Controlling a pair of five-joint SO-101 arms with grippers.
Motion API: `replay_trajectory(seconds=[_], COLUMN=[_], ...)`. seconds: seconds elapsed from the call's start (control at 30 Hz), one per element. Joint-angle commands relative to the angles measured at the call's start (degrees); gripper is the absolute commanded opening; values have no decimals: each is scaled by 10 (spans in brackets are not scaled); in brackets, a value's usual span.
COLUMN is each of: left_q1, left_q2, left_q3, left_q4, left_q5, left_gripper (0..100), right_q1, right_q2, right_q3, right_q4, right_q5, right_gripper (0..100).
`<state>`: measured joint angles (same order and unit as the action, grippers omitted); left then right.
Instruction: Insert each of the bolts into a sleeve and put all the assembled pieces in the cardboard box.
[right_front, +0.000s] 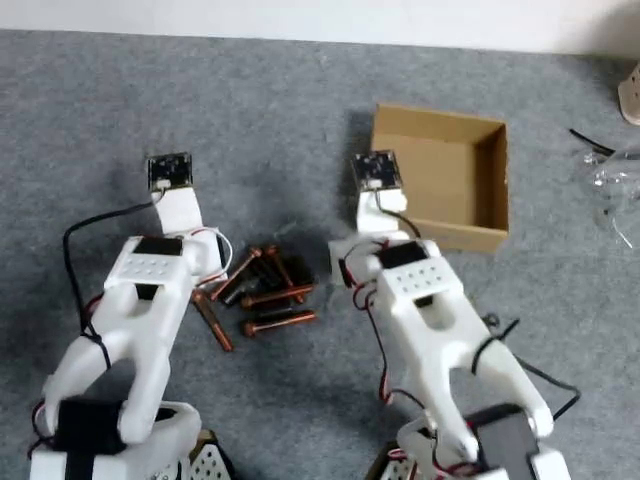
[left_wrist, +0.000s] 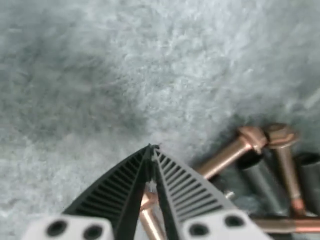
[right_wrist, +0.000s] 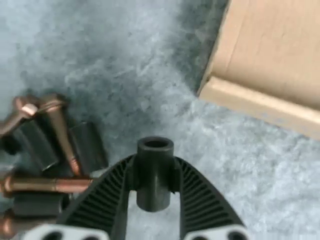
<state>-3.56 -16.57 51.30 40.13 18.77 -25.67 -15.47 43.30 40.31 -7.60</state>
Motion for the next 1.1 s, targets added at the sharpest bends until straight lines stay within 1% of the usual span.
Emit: replay_trajectory(seconds=[0.0, 0.07, 0.23, 0.3, 0.37, 0.43, 0.5, 0.57, 0.6, 0.67, 0.73, 0.83, 1.07], left_q1=[10, 11, 11, 11, 11, 11, 8, 7, 8, 9, 9, 9, 2], left_q2=[-73, -113, -243, -289, -322, -342, -349, -349, -349, -349, -349, -349, -349], left_q3=[-6, -6, -4, -2, 16, 62, 109, 139, 146, 150, 151, 151, 152], left_q4=[61, 107, 221, 254, 270, 254, 200, 164, 160, 170, 180, 179, 182], left_q5=[89, 104, 105, 105, 104, 102, 102, 105, 105, 113, 142, 148, 148], left_gripper=[11, 11, 11, 11, 11, 11, 31, 95, 139, 219, 271, 278, 214], right_q1=[19, 29, 32, 31, 32, 32, 32, 32, 32, 32, 32, 32, 32], right_q2=[26, 39, 44, 44, 44, 44, 44, 44, 44, 45, 48, 49, 49], right_q3=[-56, -68, -73, -72, -72, -72, -72, -72, -72, -72, -73, -73, -72], right_q4=[-16, -16, -16, -16, -16, -16, -16, -16, -16, -16, -16, -16, -17], right_q5=[8, 8, 8, 8, 8, 8, 8, 8, 8, 8, 8, 8, 8], right_gripper=[4, 4, 4, 4, 4, 4, 4, 4, 4, 4, 4, 4, 4])
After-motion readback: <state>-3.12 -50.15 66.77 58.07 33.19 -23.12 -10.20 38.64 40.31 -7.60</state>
